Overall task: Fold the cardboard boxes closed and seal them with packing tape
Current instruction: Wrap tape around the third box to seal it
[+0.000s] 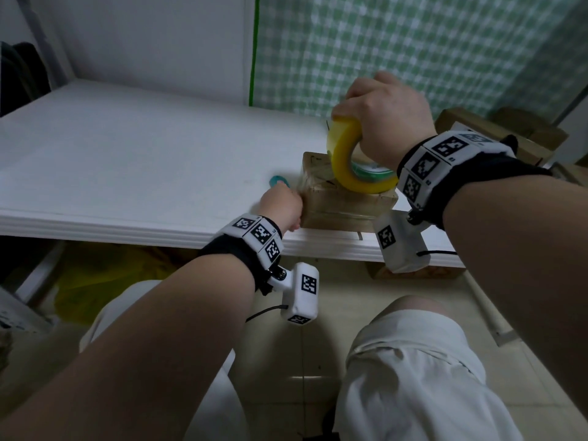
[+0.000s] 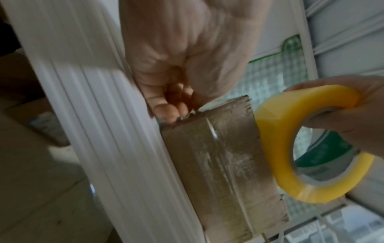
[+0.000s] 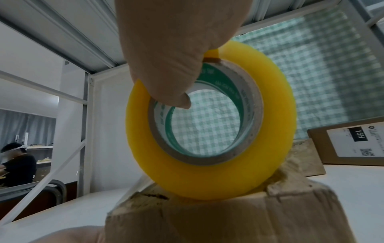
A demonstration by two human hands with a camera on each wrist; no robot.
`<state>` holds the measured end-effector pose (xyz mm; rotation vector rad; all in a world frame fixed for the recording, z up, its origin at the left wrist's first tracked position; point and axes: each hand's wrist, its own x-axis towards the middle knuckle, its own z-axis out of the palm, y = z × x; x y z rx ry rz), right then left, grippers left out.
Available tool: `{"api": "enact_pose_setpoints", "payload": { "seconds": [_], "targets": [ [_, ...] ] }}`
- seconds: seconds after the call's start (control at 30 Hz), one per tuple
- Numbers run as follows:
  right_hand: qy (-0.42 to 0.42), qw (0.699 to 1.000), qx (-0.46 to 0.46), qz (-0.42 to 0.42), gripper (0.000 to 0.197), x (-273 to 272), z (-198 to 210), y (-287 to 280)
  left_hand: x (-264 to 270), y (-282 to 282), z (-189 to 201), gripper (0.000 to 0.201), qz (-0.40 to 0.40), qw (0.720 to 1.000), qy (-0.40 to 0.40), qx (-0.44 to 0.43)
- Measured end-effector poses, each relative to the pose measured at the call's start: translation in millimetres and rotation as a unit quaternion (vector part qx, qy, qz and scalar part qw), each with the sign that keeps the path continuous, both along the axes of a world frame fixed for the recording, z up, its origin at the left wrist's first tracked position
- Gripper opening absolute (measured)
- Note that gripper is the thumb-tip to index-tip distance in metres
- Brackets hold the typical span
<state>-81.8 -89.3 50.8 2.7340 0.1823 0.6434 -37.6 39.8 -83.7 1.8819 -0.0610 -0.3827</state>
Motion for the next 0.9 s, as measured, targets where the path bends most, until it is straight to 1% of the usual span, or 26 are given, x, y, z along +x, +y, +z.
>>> {"api": "enact_pose_setpoints", "payload": {
  "seconds": [0.03, 0.07, 0.13, 0.17, 0.23, 0.27, 0.3, 0.33, 0.37, 0.4, 0.43, 0.47, 0.53, 0.6, 0.7, 0.73, 0.77, 0.8, 0.83, 0.87, 0.9],
  "targets": [
    [-0.001, 1.000, 0.001, 0.000, 0.048, 0, 0, 0, 0, 2, 3, 0.012, -0.024, 0.999, -0.006, 0.027],
    [-0.003, 1.000, 0.002, 0.000, 0.047, 0, 0, 0, 1, 4, 6, 0.015, -0.043, 0.997, -0.013, 0.058],
    [-0.005, 1.000, 0.005, 0.003, 0.046, 0, 0, 0, 0, 9, 13, 0.011, -0.061, 0.990, -0.030, 0.125],
    [-0.005, 1.000, 0.005, 0.003, 0.046, -1, 0, 0, -1, 12, 16, 0.012, -0.060, 0.986, -0.046, 0.148],
    [-0.005, 1.000, 0.001, -0.001, 0.045, -1, 0, -1, 0, 16, 17, 0.016, -0.050, 0.977, -0.114, 0.173],
    [-0.005, 1.000, 0.000, -0.002, 0.045, -2, 0, -1, 2, 17, 16, 0.016, -0.038, 0.977, -0.144, 0.155],
    [-0.005, 1.000, 0.000, -0.003, 0.045, -2, 0, -1, 1, 18, 17, 0.026, -0.025, 0.982, -0.154, 0.103],
    [-0.006, 1.000, 0.000, -0.003, 0.045, -2, 0, -1, 0, 15, 17, 0.040, -0.025, 0.993, -0.116, 0.020],
    [-0.006, 1.000, 0.000, -0.002, 0.045, -1, 0, -1, -6, 13, 21, 0.053, -0.045, 0.994, -0.045, -0.087],
    [-0.006, 1.000, 0.000, -0.001, 0.045, -1, 0, 0, -11, 10, 24, 0.066, -0.071, 0.982, 0.019, -0.174],
    [-0.005, 1.000, -0.001, 0.000, 0.045, 0, 0, 0, -16, 7, 24, 0.077, -0.091, 0.972, 0.057, -0.210],
    [-0.005, 1.000, -0.001, 0.001, 0.045, 0, 0, 1, -19, 4, 23, 0.085, -0.110, 0.968, 0.077, -0.210],
    [-0.006, 1.000, 0.001, 0.004, 0.044, 0, 0, 0, -21, -1, 19, 0.092, -0.133, 0.975, 0.065, -0.165],
    [-0.011, 1.000, 0.007, 0.007, 0.045, 0, -1, -2, -17, -4, 11, 0.092, -0.130, 0.981, 0.047, -0.138],
    [-0.013, 1.000, 0.012, 0.007, 0.046, 2, -1, -3, -10, -3, 10, 0.072, -0.128, 0.984, 0.035, -0.119],
    [-0.014, 1.000, 0.013, 0.007, 0.046, 3, -2, -4, -6, -3, 12, 0.076, -0.126, 0.988, 0.008, -0.092],
    [-0.016, 1.000, 0.016, 0.007, 0.046, 3, -2, -5, 1, -2, 15, 0.091, -0.133, 0.989, -0.038, -0.041],
    [-0.019, 1.000, 0.019, 0.007, 0.047, 2, -2, -6, 8, -3, 19, 0.110, -0.155, 0.983, -0.096, 0.021],
    [-0.023, 0.999, 0.025, 0.009, 0.047, 2, -3, -8, 13, -4, 26, 0.120, -0.185, 0.967, -0.156, 0.085],
    [-0.029, 0.999, 0.033, 0.014, 0.048, 1, -3, -9, 19, -6, 32, 0.116, -0.215, 0.945, -0.206, 0.137],
    [-0.034, 0.998, 0.043, 0.022, 0.048, 1, -4, -10, 23, -8, 39, 0.105, -0.244, 0.925, -0.239, 0.168]
  ]
}}
